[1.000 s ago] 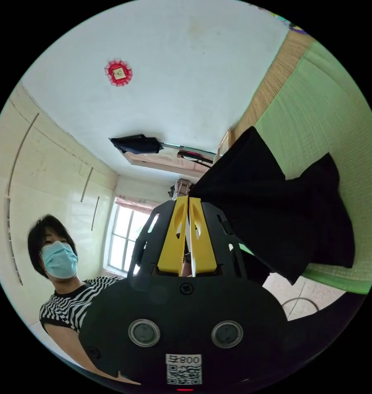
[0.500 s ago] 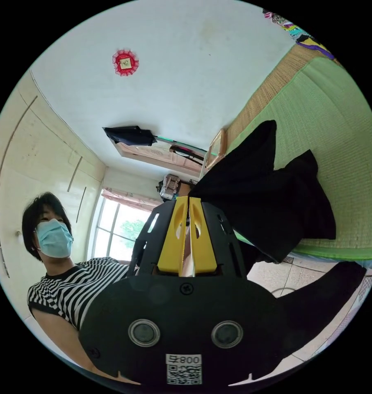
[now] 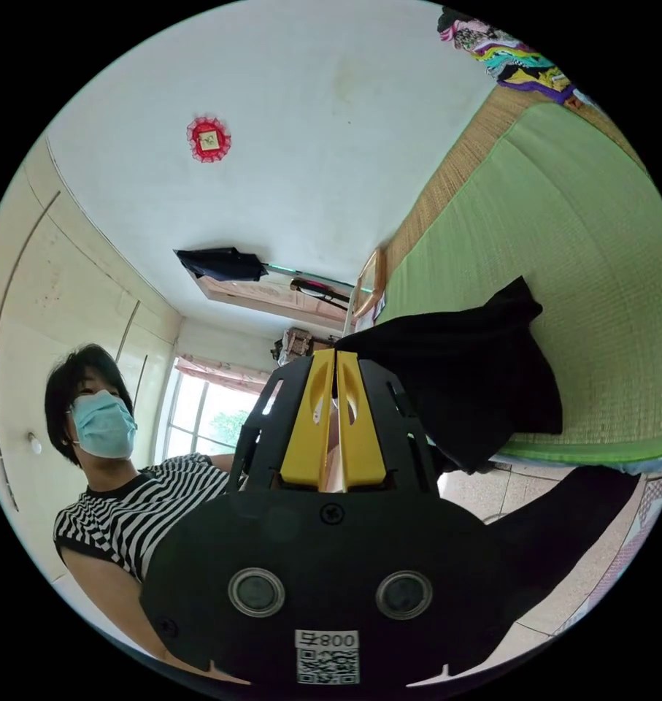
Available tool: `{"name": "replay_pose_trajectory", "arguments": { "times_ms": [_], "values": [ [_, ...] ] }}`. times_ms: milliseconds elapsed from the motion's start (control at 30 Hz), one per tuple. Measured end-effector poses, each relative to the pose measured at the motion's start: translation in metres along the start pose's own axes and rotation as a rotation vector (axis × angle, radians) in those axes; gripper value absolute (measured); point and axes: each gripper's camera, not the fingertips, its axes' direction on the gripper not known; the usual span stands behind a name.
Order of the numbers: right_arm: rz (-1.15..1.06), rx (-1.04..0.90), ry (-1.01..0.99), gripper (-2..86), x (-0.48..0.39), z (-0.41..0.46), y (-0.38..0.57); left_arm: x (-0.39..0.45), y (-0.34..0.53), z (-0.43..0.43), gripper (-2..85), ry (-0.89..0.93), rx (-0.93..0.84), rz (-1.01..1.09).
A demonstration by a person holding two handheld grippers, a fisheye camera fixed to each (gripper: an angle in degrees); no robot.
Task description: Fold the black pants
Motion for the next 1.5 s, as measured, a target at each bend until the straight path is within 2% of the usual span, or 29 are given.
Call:
{"name": "replay_pose_trajectory", "arguments": {
  "times_ms": [200, 367, 467, 533, 633, 800, 867, 933, 1300, 1500],
  "values": [
    [-0.134, 0.112, -0.004, 0.0, -0.052, -0.037, -0.058, 0.057, -0.021, -0.075, 0.5, 0.121, 0.176, 0.153],
    [-0.336, 0.186, 0.023, 0.0, -0.131, -0.067, -0.081, 0.120, -0.014, -0.176, 0.3, 0.244, 0.436, 0.378],
    [-0.425, 0.274, -0.128, -0.1, -0.151, -0.095, -0.068, 0.138, 0.017, -0.233, 0.3, 0.229, 0.553, 0.489],
    [-0.436, 0.315, -0.128, -0.1, -0.151, -0.108, -0.053, 0.135, 0.042, -0.259, 0.2, 0.205, 0.601, 0.521],
    [-0.334, 0.287, 0.042, -0.1, -0.123, -0.109, -0.026, 0.105, 0.086, -0.285, 0.2, 0.091, 0.646, 0.447],
    [0.035, 0.225, 0.210, 0.0, -0.007, -0.098, 0.031, -0.001, 0.143, -0.294, 0.1, -0.026, 0.588, 0.027],
    [0.135, 0.227, 0.199, 0.0, 0.027, -0.097, 0.044, -0.047, 0.173, -0.294, 0.1, 0.018, 0.569, -0.165],
    [0.188, 0.292, 0.102, 0.0, 0.048, -0.105, 0.055, -0.064, 0.197, -0.300, 0.1, 0.075, 0.624, -0.226],
    [0.114, 0.372, 0.100, 0.0, 0.017, -0.144, 0.045, -0.064, 0.265, -0.365, 0.1, 0.158, 0.702, -0.134],
    [0.117, 0.369, 0.106, 0.0, 0.011, -0.158, 0.048, -0.073, 0.301, -0.383, 0.1, 0.097, 0.695, -0.186]
  ]
}}
